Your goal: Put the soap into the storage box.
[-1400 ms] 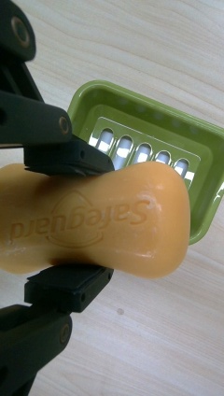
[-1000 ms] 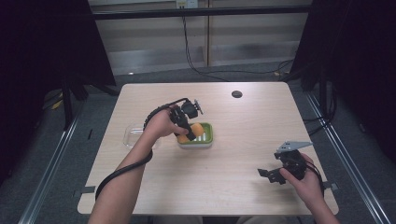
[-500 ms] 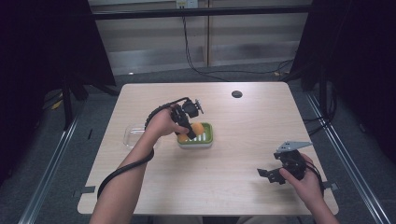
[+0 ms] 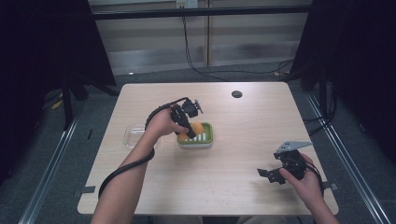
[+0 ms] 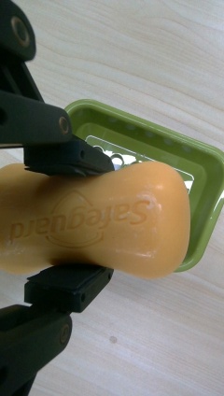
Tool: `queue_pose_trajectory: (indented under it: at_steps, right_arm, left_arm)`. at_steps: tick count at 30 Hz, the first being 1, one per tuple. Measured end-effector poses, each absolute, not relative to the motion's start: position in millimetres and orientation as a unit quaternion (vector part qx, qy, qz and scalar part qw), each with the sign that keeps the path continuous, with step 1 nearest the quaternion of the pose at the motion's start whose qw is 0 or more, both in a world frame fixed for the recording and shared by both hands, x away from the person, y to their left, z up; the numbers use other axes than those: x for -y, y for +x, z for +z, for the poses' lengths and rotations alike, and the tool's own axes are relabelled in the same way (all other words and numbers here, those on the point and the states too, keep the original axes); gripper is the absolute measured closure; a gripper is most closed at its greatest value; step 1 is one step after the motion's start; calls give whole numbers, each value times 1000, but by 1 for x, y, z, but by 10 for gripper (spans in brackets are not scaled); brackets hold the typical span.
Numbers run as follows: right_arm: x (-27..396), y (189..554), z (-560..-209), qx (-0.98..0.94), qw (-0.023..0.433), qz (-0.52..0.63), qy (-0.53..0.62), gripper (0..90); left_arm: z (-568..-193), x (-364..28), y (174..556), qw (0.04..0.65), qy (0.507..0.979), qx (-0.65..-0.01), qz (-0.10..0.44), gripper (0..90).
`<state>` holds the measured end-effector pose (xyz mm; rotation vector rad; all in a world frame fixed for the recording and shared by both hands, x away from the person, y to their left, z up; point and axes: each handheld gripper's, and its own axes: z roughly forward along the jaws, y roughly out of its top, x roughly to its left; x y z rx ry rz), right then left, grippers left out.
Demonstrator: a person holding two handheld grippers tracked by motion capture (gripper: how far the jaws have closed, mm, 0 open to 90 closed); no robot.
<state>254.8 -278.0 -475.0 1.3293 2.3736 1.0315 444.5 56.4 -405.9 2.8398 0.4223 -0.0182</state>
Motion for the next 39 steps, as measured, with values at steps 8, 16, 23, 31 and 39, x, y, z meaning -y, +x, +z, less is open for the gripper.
queue_pose_trajectory:
  at_steps: [8,16,23,31,39]
  right_arm:
    - [278,254,-474,-809,115,350,458,25]
    - [277,255,-475,-811,118,353,452,25]
    - [278,255,-475,-811,118,353,451,25]
    - [278,255,-475,-812,117,353,450,25]
    - [277,255,-475,-812,117,352,450,25]
  left_arm:
    - [-409,-57,446,143,978,-152,-5,498]
    - [-412,-57,448,147,977,-157,2,499]
    - [-413,-55,449,148,976,-157,5,498]
    - [-416,-53,450,147,977,-154,7,498]
    - [-418,-52,452,150,976,-156,2,498]
